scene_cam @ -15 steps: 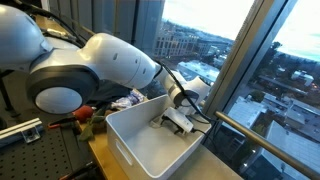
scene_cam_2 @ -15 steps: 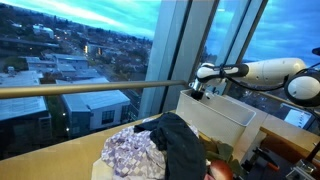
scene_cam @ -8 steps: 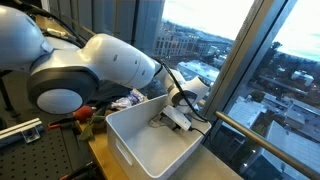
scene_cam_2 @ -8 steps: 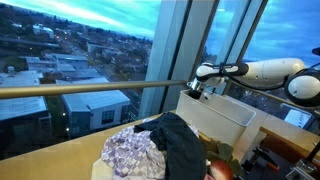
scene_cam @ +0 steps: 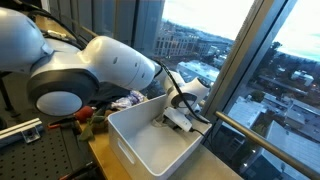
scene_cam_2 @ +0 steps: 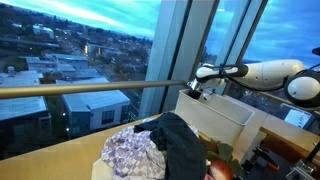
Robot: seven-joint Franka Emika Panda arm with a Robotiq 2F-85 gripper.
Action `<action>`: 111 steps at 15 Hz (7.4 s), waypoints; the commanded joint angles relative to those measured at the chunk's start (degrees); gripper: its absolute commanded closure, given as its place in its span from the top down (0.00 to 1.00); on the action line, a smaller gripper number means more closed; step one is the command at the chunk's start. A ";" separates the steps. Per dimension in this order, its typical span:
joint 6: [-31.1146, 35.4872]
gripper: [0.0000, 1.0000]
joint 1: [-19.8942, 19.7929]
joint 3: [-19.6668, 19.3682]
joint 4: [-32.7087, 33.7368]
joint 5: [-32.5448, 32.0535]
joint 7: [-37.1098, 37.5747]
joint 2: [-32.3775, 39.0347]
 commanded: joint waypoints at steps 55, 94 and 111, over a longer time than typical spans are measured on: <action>10.46 0.40 40.00 -6.22 -68.12 -19.23 57.61 -51.00; 31.74 0.60 23.94 3.87 -66.67 -7.23 28.39 -35.30; 26.90 0.01 20.58 -3.61 -83.39 -8.76 37.53 -68.03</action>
